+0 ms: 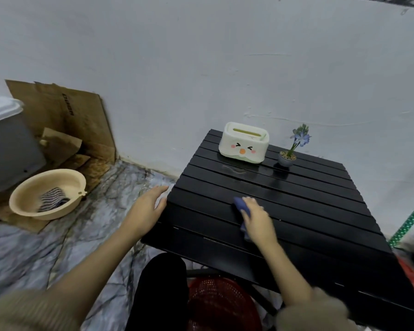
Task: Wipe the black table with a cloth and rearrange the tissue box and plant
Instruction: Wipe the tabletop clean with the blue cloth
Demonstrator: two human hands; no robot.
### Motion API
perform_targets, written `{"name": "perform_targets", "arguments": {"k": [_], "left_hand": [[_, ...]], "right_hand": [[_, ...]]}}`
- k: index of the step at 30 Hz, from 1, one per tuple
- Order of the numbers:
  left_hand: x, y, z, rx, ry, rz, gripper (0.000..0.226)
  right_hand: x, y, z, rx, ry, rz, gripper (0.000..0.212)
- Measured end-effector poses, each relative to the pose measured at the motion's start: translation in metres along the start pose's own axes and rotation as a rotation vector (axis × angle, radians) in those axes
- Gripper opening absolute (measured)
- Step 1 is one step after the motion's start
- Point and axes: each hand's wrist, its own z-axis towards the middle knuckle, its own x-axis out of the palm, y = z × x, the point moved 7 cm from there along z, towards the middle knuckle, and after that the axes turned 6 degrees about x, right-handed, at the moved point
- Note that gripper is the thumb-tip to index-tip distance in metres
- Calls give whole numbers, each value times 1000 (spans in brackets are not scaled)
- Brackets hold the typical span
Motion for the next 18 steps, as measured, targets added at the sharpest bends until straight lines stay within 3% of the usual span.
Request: {"name": "perform_targets", "arguments": {"k": [5, 8, 12, 18], "left_hand": [[2, -16, 7, 70, -35, 12, 38], [7, -19, 10, 88, -21, 23, 37], [16, -16, 11, 64, 0, 1, 38], [59, -32, 9, 77, 107, -50, 40]], "right_hand": [[83, 133, -34, -298, 214, 21, 40], [93, 160, -82, -446, 326, 24, 39], [48, 87, -118, -453, 341, 56, 49], [-110, -130, -106, 94, -41, -24, 45]]}}
